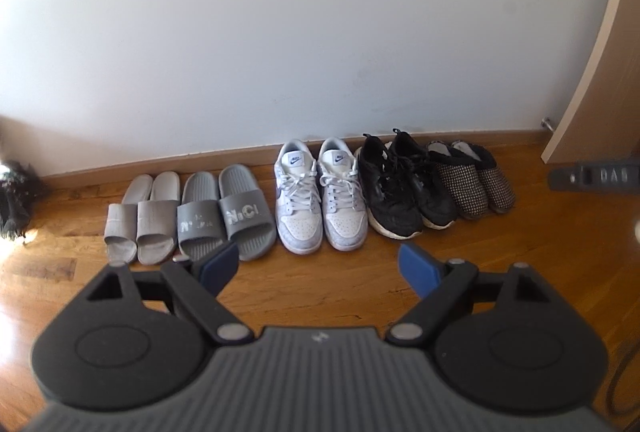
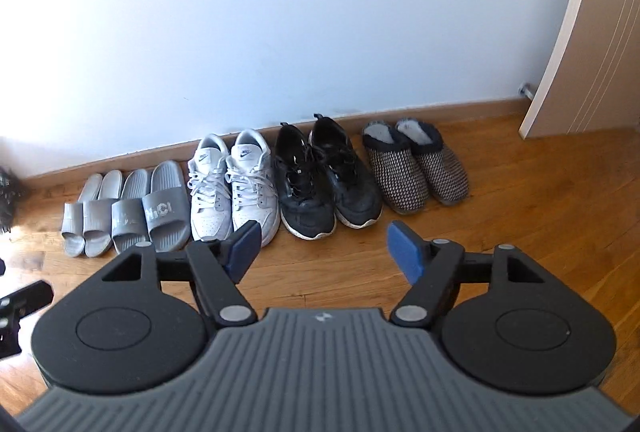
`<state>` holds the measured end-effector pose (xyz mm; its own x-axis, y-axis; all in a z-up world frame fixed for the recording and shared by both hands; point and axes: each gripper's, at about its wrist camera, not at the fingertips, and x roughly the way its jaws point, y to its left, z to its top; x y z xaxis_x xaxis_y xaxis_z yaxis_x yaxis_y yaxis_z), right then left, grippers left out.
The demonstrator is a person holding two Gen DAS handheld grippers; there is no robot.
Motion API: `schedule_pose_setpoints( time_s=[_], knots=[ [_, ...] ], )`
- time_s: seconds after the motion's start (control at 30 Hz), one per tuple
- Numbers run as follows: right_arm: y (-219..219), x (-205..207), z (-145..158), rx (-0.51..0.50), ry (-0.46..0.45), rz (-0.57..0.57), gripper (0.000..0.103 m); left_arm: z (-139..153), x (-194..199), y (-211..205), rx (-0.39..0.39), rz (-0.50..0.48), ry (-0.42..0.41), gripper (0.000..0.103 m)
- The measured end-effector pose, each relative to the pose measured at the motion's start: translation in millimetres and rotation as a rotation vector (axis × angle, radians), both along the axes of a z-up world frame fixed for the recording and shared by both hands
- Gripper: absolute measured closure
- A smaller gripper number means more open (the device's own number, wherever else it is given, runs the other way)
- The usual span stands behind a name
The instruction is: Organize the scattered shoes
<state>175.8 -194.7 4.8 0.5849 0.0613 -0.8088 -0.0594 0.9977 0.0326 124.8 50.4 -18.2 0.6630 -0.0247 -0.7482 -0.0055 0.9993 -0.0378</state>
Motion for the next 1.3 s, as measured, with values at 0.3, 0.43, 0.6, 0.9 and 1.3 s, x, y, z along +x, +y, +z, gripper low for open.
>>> schedule_pose_setpoints(
  time_s=[0.3, 0.43, 0.6, 0.9, 1.3],
  knots=[
    [29.8, -33.4, 27.0, -0.006, -0.079, 0.026, 0.019, 10.9, -2.9, 8.2, 0.059, 0.037, -0.034, 0.016],
    [27.9, -36.9, 20.4, 0.03, -0.032, 0.018, 0.019, 17.2, -5.9, 12.3, 0.06, 0.073, -0.039, 0.016],
    [30.6, -41.3, 19.4, 0.043, -0.033, 0.021, 0.019, 16.7, -8.2, 13.8, 0.041, 0.086, -0.032, 0.016],
    [46.8, -38.6, 11.0, 0.044, -0.006, 0.053, 0.019, 4.5, -12.7, 22.5, 0.016, 0.153, 0.062, 0.015],
    [59.1, -38.2, 8.8, 0.045, 0.031, 0.041, 0.018, 9.2, -15.7, 35.6, 0.005, 0.177, 0.07, 0.005]
  ],
)
